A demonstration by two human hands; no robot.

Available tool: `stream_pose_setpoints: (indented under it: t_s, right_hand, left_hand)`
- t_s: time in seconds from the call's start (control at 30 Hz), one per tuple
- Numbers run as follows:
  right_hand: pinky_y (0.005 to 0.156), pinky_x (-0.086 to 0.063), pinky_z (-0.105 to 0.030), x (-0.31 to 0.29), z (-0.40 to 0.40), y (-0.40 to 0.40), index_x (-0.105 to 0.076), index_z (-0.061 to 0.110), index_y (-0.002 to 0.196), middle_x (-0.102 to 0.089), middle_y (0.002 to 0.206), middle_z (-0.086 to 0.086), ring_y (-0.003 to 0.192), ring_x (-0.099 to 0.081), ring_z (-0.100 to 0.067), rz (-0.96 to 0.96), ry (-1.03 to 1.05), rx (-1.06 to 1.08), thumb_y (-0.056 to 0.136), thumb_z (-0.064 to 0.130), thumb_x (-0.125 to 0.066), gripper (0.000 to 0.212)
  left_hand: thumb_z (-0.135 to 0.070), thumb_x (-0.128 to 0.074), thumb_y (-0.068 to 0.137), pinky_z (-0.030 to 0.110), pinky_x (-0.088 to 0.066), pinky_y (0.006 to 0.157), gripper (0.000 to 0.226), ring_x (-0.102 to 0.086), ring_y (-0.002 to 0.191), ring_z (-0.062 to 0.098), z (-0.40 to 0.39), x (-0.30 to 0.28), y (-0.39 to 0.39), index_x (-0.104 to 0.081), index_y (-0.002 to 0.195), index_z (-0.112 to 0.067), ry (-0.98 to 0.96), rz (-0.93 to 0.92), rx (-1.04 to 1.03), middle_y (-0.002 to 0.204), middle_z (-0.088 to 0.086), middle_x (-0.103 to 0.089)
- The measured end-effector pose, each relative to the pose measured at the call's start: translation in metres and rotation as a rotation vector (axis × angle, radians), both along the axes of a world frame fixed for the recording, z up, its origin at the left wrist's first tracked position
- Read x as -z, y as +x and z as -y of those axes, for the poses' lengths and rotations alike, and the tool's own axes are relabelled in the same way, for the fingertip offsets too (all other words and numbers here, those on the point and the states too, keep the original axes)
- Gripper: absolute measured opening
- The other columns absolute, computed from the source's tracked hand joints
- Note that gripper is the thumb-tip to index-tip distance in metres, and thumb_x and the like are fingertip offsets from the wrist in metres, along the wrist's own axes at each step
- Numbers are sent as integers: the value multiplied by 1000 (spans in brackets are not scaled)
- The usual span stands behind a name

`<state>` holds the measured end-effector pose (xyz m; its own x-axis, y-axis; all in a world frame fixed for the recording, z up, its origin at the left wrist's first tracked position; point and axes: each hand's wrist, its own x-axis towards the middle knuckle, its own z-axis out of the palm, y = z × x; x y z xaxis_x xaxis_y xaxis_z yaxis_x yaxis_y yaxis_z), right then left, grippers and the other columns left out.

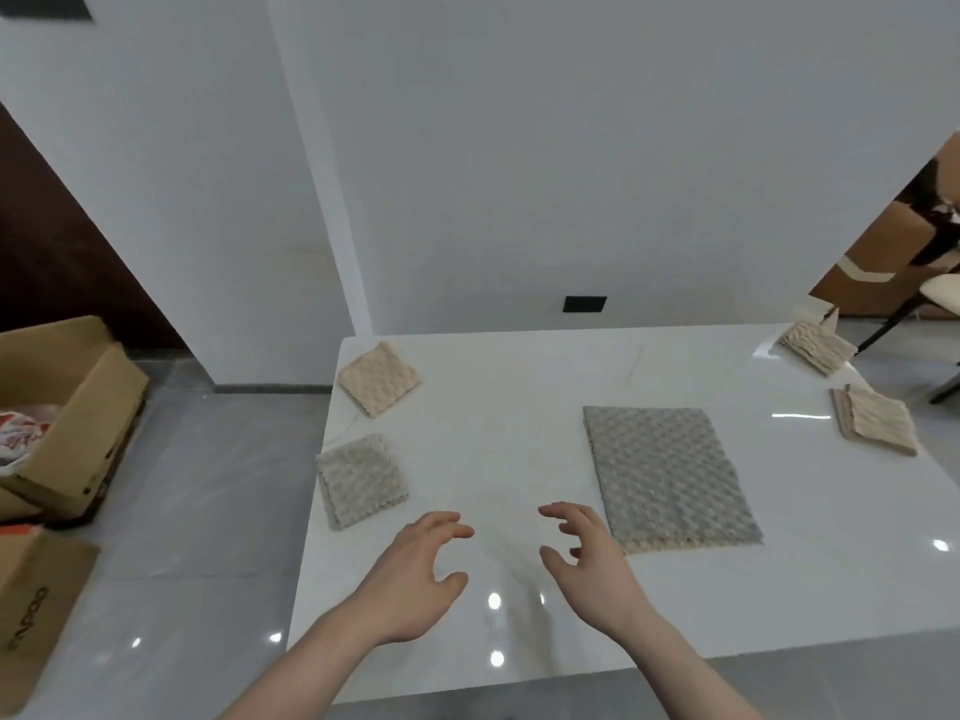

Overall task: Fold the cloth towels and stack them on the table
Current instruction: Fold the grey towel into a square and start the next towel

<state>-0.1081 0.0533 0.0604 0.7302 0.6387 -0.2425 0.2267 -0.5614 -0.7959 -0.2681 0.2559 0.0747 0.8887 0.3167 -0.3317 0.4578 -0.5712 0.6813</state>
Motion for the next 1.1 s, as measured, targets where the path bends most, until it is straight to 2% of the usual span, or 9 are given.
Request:
stream_pose_setpoints:
  t_s: [0.2, 0.33, 0.53, 0.83, 1.1]
  right_hand:
    - [92, -43, -13, -7, 46, -4, -57, 49, 123, -49, 131, 34, 119, -49, 11, 9, -6, 102, 93, 20, -65, 43]
    - [91, -44, -14, -8, 79, -1, -58, 48, 122, -50, 129, 30, 119, -52, 7, 29, -18, 170, 92, 18, -66, 43]
    - [91, -44, -15, -18, 112, 21, -59, 49, 117, -53, 127, 30, 118, -52, 8, 46, 19, 178, 91, 18, -67, 42]
    - [98, -44, -17, -11, 188, 106, -57, 50, 123, -52, 129, 34, 121, -48, 11, 37, -14, -39, 93, 25, -64, 40]
    - [98, -48, -24, 11, 254, 179, -58, 43, 126, -51, 128, 31, 118, -53, 2, 27, -95, -150, 92, 24, -65, 40]
  left_hand:
    - [-36, -56, 96, 17, -23, 112, 50, -29, 144, 1, 23, 0, 17, -48, 145, -37, -4, -7, 74, 157, -25, -29]
    - [-36, -55, 96, 17, -22, 112, 50, -29, 145, 3, 47, 2, 30, -49, 146, -35, -11, -12, 129, 158, -23, -30]
    - [-36, -55, 97, 17, -23, 112, 50, -29, 144, 1, 80, -5, 50, -49, 146, -36, -5, -2, 135, 157, -25, -29]
    - [-35, -56, 98, 19, -24, 115, 49, -32, 144, 4, 164, 7, 108, -48, 146, -36, 12, -20, -66, 157, -23, -31]
    - [-34, -58, 97, 14, -24, 109, 47, -32, 141, 0, 269, 21, 146, -50, 143, -37, -52, -13, -190, 154, -25, -31]
